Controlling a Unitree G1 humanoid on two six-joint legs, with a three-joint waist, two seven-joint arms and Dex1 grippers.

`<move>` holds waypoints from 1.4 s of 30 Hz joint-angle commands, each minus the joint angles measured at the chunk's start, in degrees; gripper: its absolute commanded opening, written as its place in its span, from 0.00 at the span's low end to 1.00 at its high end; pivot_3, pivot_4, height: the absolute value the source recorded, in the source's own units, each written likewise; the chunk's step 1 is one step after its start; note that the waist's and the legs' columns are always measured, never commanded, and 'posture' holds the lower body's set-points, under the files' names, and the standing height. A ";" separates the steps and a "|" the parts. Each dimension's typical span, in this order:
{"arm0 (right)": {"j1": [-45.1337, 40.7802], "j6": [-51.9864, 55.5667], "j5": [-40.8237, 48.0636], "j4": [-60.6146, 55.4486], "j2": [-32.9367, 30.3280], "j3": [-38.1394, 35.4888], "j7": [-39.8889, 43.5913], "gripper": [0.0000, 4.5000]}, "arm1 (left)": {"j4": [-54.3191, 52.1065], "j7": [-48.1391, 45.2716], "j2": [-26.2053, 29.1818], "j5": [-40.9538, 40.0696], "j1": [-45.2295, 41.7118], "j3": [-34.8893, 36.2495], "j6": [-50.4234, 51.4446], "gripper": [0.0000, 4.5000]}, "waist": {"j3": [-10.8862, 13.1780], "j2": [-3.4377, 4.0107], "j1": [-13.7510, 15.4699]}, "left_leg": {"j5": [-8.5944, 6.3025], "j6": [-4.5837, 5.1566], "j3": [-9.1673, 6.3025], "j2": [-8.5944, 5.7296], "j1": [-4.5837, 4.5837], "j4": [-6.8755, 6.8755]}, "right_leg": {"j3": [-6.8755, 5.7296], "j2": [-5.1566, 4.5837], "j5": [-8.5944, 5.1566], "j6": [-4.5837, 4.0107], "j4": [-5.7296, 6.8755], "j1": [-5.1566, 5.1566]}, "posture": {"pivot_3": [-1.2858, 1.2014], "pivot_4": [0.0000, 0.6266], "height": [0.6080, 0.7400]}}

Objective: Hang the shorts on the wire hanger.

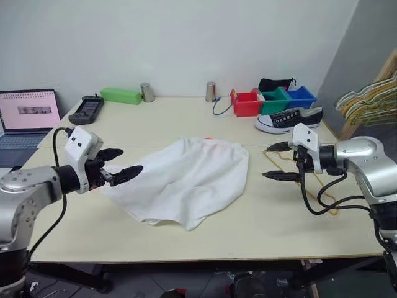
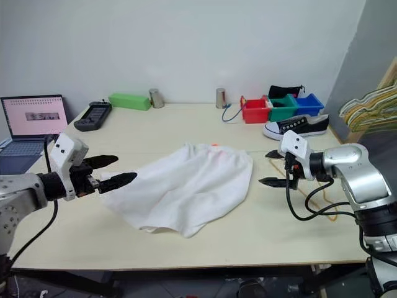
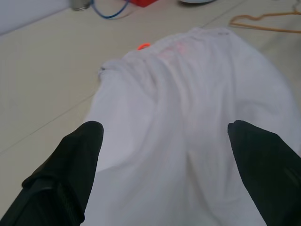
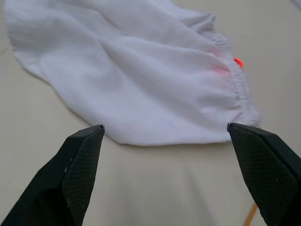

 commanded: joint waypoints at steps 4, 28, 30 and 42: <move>-3.64 -0.59 0.54 0.59 0.56 -0.97 1.33 0.98 | -0.40 -0.09 0.41 0.19 -1.38 0.31 -0.70 1.00 | 0.03 -0.01 0.06 | 0.00 0.00 -0.01 0.01 0.00 0.01 | -0.01 0.00 0.01 0.02 0.04 -0.02 | 0.44 0.00 1.00; -1.03 2.17 1.30 -3.89 3.81 -1.08 -2.38 0.98 | -9.40 -5.29 2.00 12.56 12.92 -15.01 -12.86 1.00 | 0.04 0.03 0.08 | 0.00 0.00 0.06 0.01 0.04 0.05 | 0.08 0.00 0.04 0.05 0.07 0.01 | 0.43 0.00 1.00; -0.64 2.53 1.31 -4.70 4.23 -0.89 -3.03 0.98 | -6.53 -4.85 1.46 17.74 11.71 -19.40 -17.92 1.00 | 0.04 0.04 0.08 | 0.01 0.00 0.05 0.01 0.04 0.08 | 0.07 0.00 -0.09 -0.19 0.07 -0.01 | 0.43 0.00 1.00; 1.60 4.55 1.38 -7.99 4.71 -1.61 -5.90 1.00 | 9.61 -2.26 -6.52 31.32 1.44 -28.73 -33.39 0.74 | -0.01 -0.05 -1.17 | 0.01 0.01 0.10 0.00 0.35 0.12 | 0.11 -0.03 0.08 0.14 0.06 0.08 | 0.41 0.00 1.00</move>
